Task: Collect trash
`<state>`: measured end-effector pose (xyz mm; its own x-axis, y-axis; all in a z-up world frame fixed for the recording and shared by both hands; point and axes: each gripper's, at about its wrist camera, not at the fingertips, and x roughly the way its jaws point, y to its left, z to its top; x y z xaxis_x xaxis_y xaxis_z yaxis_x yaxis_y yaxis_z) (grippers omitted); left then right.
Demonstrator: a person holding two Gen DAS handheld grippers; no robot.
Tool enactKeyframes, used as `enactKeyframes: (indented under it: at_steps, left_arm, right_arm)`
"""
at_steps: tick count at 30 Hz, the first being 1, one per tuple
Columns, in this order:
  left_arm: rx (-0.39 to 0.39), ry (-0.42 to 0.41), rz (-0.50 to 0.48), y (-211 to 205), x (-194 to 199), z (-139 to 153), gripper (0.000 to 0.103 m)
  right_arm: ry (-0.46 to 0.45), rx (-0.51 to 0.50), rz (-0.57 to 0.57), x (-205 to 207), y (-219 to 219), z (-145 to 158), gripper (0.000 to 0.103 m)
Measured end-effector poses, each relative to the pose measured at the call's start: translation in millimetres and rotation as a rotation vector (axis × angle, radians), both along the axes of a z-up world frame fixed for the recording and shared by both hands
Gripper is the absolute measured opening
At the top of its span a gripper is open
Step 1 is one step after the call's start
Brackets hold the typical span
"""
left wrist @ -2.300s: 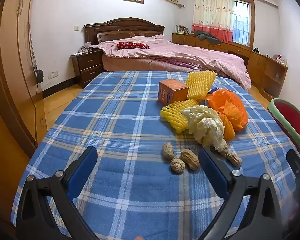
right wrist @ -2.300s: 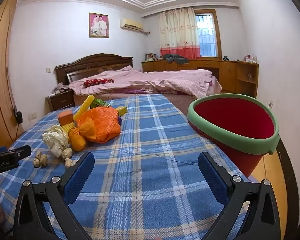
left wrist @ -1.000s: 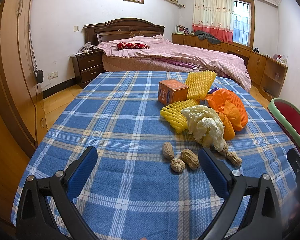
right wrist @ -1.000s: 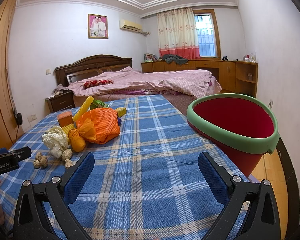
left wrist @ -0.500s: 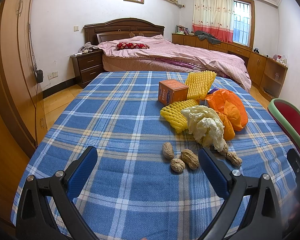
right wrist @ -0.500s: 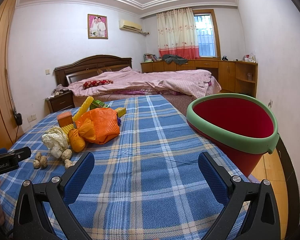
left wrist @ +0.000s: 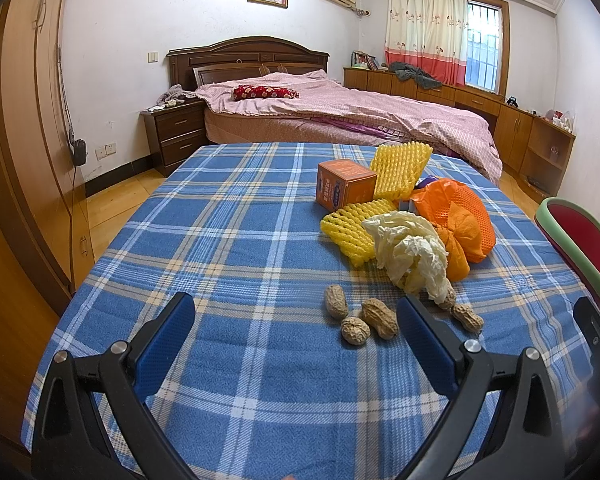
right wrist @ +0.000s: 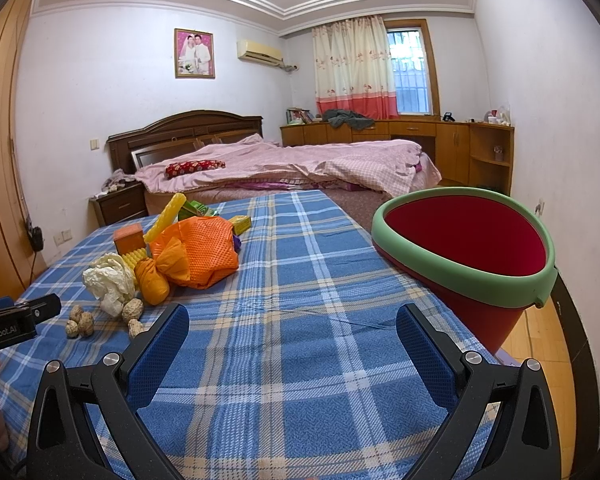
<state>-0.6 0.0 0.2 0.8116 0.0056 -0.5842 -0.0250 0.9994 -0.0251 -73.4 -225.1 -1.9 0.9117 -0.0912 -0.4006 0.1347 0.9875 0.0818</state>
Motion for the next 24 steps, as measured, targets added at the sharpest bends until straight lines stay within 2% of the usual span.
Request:
enactKeyframes:
  at_steps: [24]
  left_arm:
    - [-0.001,0.004,0.006,-0.1,-1.2,1.6,0.100]
  right_arm:
    - [0.006,-0.005,0.000,2.1,0.4,1.0,0.103]
